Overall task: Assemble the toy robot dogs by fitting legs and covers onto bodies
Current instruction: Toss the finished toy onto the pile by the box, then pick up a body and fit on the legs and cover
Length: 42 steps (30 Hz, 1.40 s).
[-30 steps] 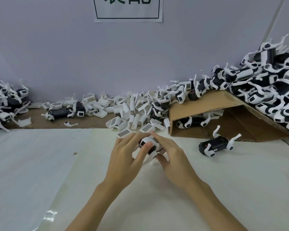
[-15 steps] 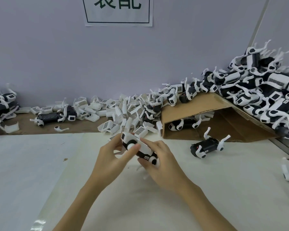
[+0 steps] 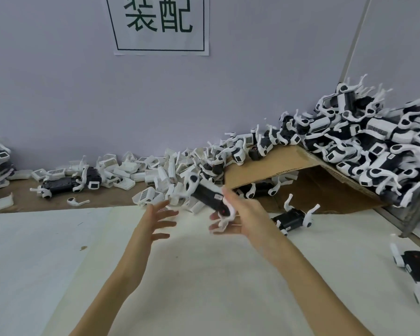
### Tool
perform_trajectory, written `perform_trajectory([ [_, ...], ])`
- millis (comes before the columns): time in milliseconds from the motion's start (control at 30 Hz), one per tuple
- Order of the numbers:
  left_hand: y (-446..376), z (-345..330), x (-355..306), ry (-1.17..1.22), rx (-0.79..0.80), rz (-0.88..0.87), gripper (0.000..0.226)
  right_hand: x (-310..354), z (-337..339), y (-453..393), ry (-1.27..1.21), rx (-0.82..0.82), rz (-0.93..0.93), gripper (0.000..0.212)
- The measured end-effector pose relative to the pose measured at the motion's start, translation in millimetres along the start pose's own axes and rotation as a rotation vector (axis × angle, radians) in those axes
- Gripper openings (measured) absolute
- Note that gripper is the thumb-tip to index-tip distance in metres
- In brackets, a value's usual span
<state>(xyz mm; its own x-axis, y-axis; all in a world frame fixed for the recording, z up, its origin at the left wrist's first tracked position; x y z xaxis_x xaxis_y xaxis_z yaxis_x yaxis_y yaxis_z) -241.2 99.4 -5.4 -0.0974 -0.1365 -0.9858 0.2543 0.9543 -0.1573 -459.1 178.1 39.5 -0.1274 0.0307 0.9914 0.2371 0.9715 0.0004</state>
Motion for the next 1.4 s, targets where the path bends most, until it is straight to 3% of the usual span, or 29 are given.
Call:
perform_trajectory([
  [67, -3, 5, 1, 0.02, -0.052, 0.014, 0.075, 48, 33, -21, -0.403, -0.069, 0.037, 0.062],
  [133, -4, 9, 3, -0.004, -0.051, 0.015, 0.069, 107, 73, -39, -0.861, -0.111, 0.197, 0.077],
  [200, -4, 8, 5, -0.035, -0.025, 0.014, 0.07, 150, 102, -51, -1.049, -0.141, 0.302, 0.094],
  [300, -5, 5, 5, -0.074, -0.023, 0.005, 0.068, 152, 87, -59, -0.774, -0.031, 0.207, 0.11],
  [467, -1, 5, 7, -0.223, -0.073, -0.046, 0.055, 30, -11, -39, -0.356, 0.252, -0.019, 0.057],
  [633, 2, 19, 1, -0.474, -0.284, -0.172, 0.026, -74, -87, -22, -0.286, 0.171, -0.191, 0.028],
  [800, -18, 58, -1, -0.665, -0.44, -0.137, 0.014, -88, -133, -33, -0.255, 0.192, -0.274, 0.028],
  [900, -39, 114, -16, -0.868, -0.515, -0.108, 0.024, -84, -156, -45, -0.275, 0.208, -0.276, 0.025],
  [1000, -54, 209, -58, -1.418, -0.649, -0.105, 0.055, -89, -176, -50, -0.309, 0.274, -0.309, 0.025],
  [1100, -56, 328, -107, -1.843, -0.725, 0.145, 0.094, -98, -188, -50, -0.305, 0.346, -0.34, 0.03],
  [1200, -41, 428, -123, -1.997, -0.75, 0.705, 0.124, -107, -195, -52, -0.251, 0.376, -0.346, 0.03],
  [1300, -42, 454, -110, -2.025, -0.704, 0.921, 0.117, -112, -202, -57, -0.226, 0.395, -0.338, 0.031],
  [1400, -56, 450, -100, -2.108, -0.74, 0.813, 0.082, -117, -204, -61, -0.217, 0.41, -0.333, 0.033],
])
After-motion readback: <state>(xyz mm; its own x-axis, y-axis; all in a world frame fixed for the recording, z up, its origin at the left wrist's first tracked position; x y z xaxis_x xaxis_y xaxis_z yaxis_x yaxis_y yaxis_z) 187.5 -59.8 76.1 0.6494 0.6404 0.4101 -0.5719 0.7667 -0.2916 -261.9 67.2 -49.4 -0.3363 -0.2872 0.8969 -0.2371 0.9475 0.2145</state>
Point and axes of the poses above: each hand's wrist, its own y-axis away from the middle knuckle, its own z-axis out of the back of the hand, x = y × z, the point moved 6 cm from there along -y, towards the middle knuckle, and after that the axes turned 5 degrees about -x, right-handed, at the moved point
